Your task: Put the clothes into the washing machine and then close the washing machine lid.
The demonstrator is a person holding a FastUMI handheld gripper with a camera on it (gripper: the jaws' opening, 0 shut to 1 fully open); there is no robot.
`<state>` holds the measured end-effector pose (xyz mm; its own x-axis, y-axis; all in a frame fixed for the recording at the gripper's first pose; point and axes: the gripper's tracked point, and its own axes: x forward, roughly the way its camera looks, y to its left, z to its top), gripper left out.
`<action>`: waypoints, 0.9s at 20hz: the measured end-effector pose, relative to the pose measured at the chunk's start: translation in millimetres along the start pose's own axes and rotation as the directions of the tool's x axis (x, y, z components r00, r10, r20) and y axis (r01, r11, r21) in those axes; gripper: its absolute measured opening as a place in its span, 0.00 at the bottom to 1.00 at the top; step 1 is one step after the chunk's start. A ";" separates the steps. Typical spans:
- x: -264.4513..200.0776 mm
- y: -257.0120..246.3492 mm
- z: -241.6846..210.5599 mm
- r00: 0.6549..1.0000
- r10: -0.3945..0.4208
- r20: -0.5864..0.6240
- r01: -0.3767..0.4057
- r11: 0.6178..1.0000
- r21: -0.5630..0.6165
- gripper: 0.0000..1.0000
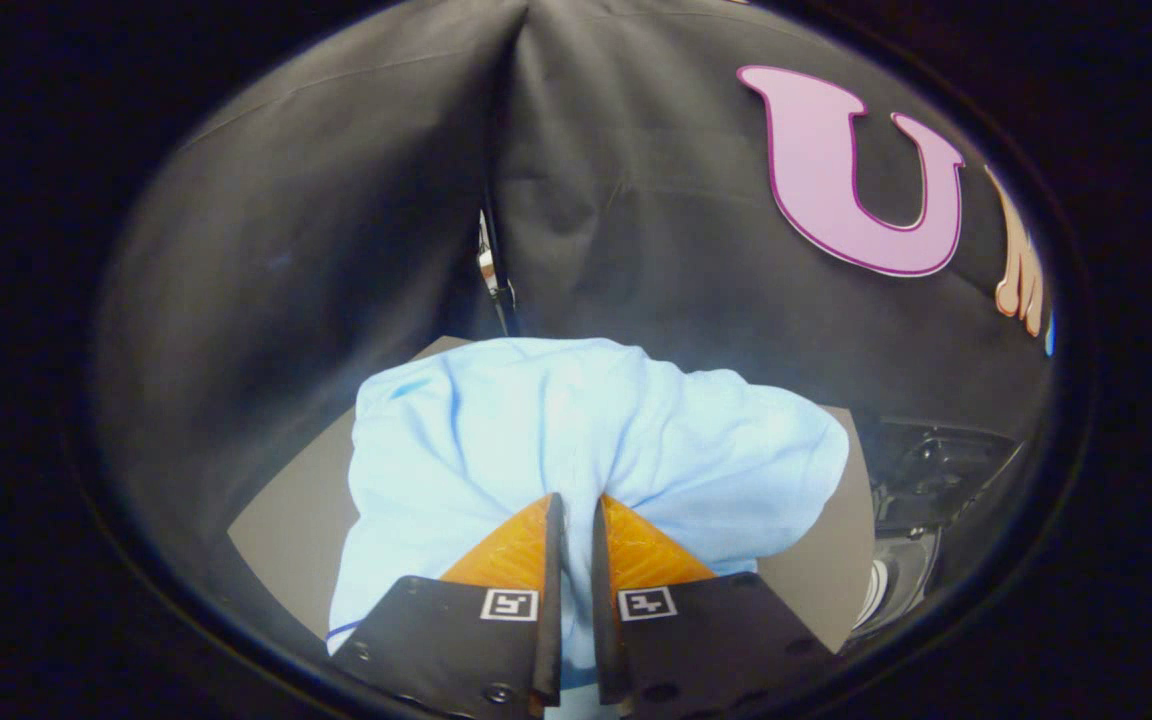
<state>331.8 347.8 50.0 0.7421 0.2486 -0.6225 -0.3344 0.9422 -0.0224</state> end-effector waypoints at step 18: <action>-104.4 -105.7 20.4 0.968 -0.068 0.242 0.048 0.995 0.086 0.00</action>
<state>301.5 226.9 133.3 0.8815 0.2313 -0.4116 -0.2473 0.9688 0.0149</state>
